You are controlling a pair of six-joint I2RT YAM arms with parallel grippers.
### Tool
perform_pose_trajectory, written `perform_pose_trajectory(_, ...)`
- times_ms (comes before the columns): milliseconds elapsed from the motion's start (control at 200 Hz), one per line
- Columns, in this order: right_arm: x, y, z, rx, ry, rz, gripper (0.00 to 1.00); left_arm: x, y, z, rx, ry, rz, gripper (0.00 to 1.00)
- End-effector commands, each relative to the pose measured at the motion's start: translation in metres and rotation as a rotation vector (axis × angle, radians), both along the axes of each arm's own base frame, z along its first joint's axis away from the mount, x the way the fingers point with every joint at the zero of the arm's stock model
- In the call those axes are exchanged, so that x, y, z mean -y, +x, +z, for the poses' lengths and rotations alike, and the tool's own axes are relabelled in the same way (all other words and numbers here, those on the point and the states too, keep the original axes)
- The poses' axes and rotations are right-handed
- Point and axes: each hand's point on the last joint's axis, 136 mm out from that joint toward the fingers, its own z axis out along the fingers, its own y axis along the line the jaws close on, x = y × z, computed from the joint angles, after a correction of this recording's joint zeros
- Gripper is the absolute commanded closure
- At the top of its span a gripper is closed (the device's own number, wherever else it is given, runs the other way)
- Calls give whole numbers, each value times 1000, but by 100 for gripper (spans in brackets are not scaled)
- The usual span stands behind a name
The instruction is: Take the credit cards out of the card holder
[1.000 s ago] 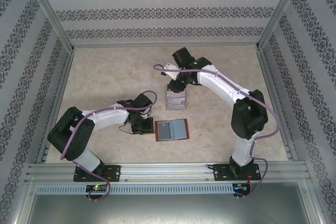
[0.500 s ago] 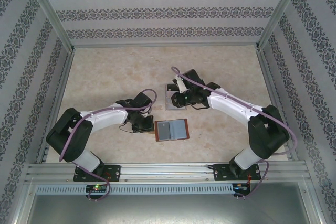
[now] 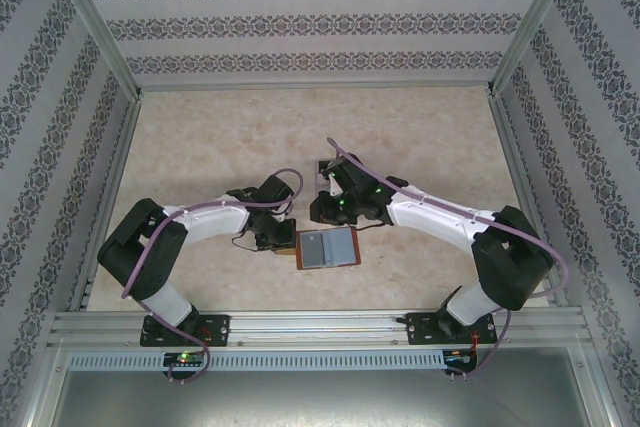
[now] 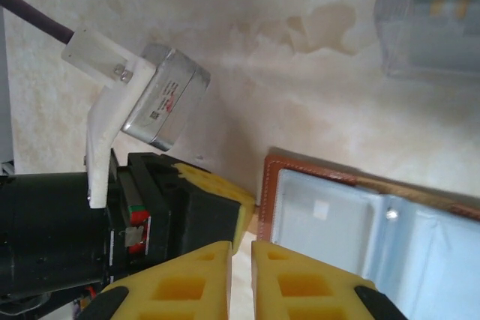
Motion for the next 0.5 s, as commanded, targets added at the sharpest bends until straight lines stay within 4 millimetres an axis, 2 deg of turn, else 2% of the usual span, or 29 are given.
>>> perform_pose_trajectory(0, -8, -14, -10, -71, 4, -12, 83, -4, -3, -3, 8, -2, -7, 92)
perform_pose_trajectory(215, -16, -30, -29, -121, -44, 0, 84, -8, -4, -6, 15, 8, -2, 94)
perform_pose_trajectory(495, -12, -43, -50, -170, -120, 17, 80, -9, -4, -9, 35, -18, 26, 97)
